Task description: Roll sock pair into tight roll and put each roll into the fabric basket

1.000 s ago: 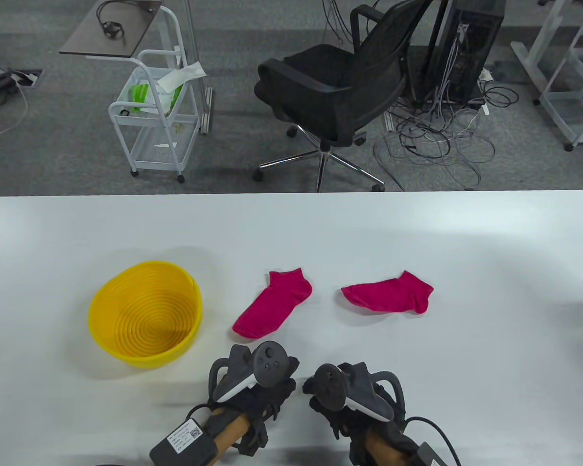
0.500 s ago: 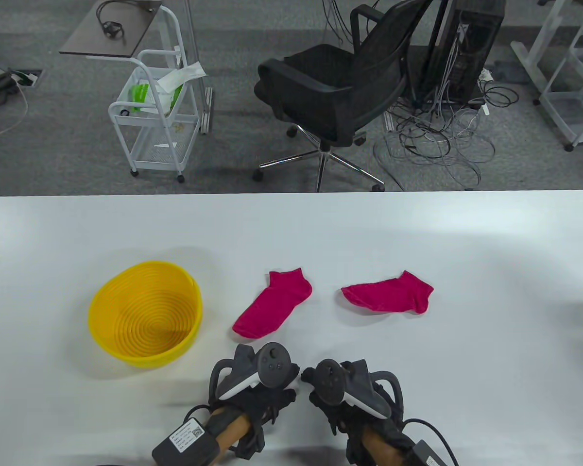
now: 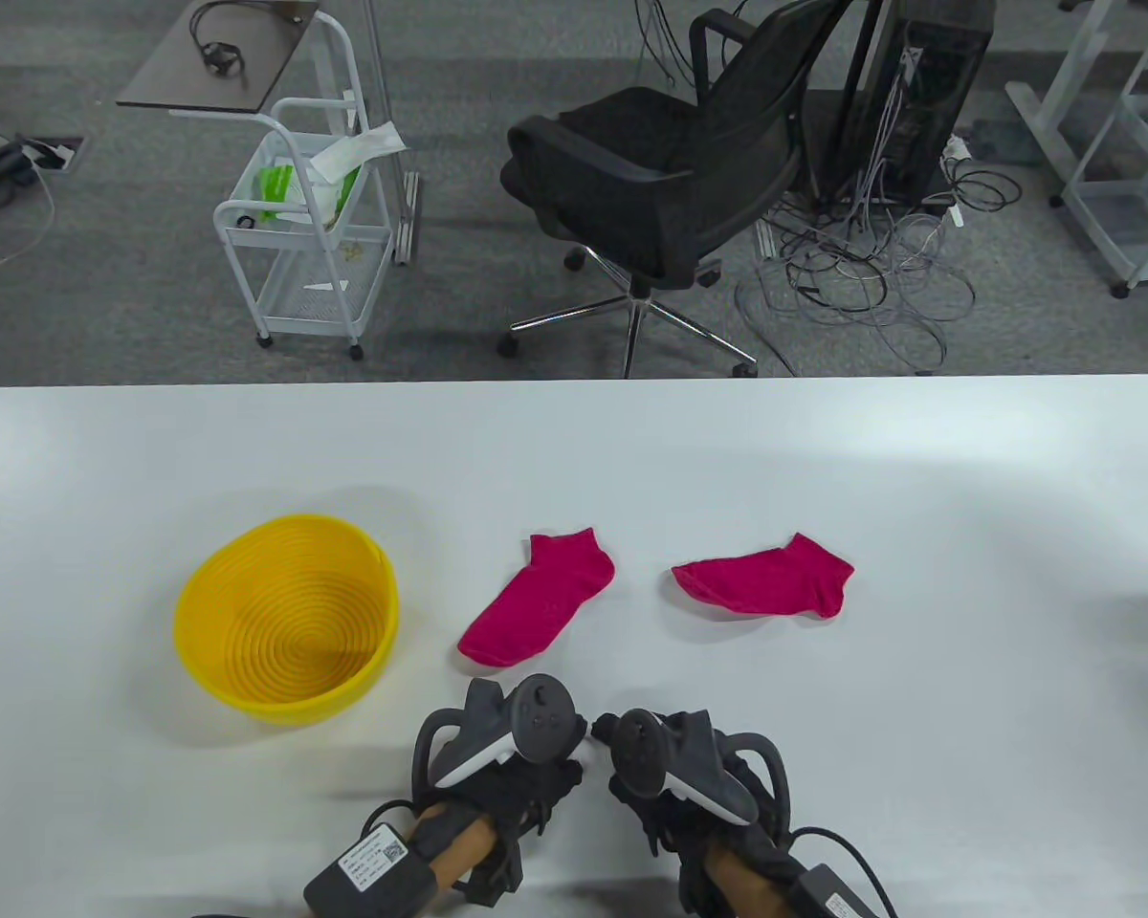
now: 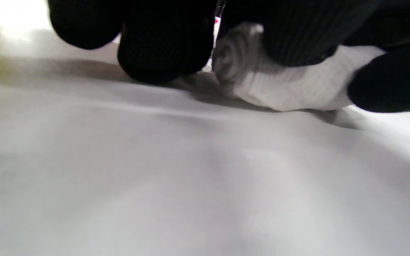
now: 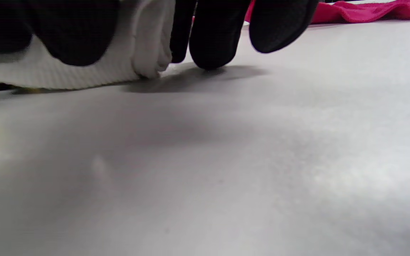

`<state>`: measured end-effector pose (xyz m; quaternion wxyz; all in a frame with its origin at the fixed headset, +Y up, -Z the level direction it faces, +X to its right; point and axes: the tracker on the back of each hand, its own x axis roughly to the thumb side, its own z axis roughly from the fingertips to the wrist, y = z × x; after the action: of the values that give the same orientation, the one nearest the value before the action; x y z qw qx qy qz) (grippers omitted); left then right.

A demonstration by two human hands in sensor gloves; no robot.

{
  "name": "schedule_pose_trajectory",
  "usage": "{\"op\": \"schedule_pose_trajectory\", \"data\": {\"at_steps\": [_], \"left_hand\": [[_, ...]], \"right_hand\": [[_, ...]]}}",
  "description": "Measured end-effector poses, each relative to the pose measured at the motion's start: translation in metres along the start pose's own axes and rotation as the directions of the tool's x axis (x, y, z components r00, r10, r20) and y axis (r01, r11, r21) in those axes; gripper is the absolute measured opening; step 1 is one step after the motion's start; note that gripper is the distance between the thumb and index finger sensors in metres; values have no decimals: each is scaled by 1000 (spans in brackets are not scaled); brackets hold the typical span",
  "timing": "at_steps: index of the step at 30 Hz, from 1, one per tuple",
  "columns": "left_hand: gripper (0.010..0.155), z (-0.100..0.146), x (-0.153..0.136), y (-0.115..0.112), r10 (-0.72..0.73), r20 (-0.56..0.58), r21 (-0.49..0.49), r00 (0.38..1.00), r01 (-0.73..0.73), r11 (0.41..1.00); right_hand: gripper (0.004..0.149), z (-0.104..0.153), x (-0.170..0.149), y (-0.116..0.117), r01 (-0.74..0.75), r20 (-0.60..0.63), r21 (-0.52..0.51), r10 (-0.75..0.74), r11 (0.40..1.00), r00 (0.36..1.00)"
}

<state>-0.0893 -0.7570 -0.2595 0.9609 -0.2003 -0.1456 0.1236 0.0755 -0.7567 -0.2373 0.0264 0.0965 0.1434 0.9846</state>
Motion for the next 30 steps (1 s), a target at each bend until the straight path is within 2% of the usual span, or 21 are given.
{"op": "schedule_pose_trajectory", "data": {"at_steps": [7,12,14,18,21,25,30], "left_hand": [[58,3,3,2,-18,15,35,1000,18,999],[57,3,-3,4,35,9,17,999,-36,999],[57,3,-6,4,57,21,-4,998,-57,998],[61,1,-8,3,116,64,-106,991,-109,988],[66,1,-7,2,109,93,-131,990,-97,987],[64,2,-6,4,104,111,-104,988,-93,990],[66,3,-11,8,165,125,-97,978,-154,983]], "right_hand": [[58,0,1,-1,11,12,17,-11,1000,1000],[58,-1,0,-1,63,24,85,-65,994,998],[57,-1,-1,-2,78,27,108,-82,991,996],[57,-2,-8,-4,119,25,131,-123,984,992],[57,-4,-15,-5,184,12,153,-188,971,982],[56,-5,-23,-6,241,10,160,-246,957,969],[56,-4,-24,-9,249,15,139,-254,958,967]]}}
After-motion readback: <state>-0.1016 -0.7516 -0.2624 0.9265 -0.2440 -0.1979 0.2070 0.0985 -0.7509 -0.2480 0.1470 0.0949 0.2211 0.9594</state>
